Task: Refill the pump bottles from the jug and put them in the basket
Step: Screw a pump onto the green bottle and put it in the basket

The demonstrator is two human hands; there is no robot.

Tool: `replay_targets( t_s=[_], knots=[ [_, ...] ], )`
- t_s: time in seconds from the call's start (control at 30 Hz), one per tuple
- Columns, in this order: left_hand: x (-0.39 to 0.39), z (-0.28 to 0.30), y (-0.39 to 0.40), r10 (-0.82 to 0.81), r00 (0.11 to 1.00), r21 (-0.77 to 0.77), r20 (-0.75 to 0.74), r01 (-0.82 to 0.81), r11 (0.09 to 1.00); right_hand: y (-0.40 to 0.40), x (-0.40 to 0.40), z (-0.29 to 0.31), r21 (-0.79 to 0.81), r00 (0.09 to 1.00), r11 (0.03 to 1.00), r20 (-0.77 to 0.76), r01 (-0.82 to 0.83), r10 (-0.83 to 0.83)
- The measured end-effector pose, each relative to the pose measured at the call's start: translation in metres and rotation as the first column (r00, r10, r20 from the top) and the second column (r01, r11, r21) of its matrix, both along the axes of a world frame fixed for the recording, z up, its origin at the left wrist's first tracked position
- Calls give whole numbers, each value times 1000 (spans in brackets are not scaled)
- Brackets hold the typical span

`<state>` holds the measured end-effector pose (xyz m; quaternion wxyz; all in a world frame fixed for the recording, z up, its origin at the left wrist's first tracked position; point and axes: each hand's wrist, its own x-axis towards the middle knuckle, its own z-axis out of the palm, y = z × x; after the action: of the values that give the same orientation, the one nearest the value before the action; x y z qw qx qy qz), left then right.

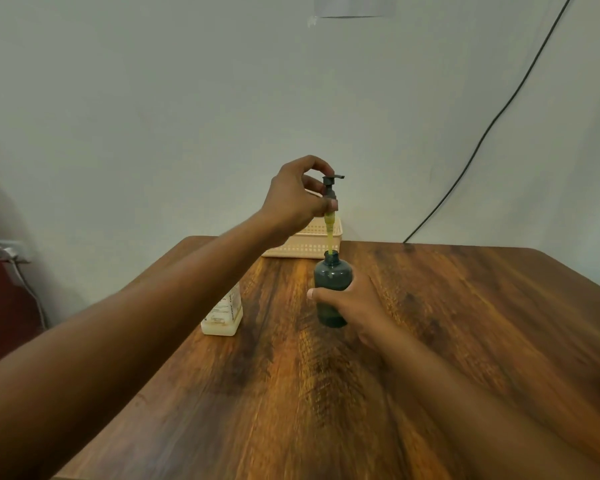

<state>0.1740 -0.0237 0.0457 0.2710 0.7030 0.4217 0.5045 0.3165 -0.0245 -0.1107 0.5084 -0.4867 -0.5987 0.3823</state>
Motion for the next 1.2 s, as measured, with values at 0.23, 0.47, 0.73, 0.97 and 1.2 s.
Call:
replay_targets(
  t_s=[0.23, 0.47, 0.73, 0.97, 1.2],
  knots=[
    [10, -39, -7, -33, 998, 26, -47, 34, 999, 6, 5, 6, 38, 999, 998, 27, 44, -45],
    [15, -58, -6, -33, 998, 61, -46, 36, 997, 9, 12, 8, 48, 998, 997, 22, 65, -66],
    [23, -71, -7, 9, 1000, 75, -14, -8, 997, 9, 14, 1, 58, 997, 995, -1, 80, -80],
    [23, -72, -2, -27, 999, 24, -22, 28, 999, 10, 16, -3, 28, 996, 996, -26, 86, -85],
    [32, -65, 0, 55, 997, 77, 57, -59, 995, 9, 18, 10, 57, 994, 993, 30, 106, -108]
  ],
)
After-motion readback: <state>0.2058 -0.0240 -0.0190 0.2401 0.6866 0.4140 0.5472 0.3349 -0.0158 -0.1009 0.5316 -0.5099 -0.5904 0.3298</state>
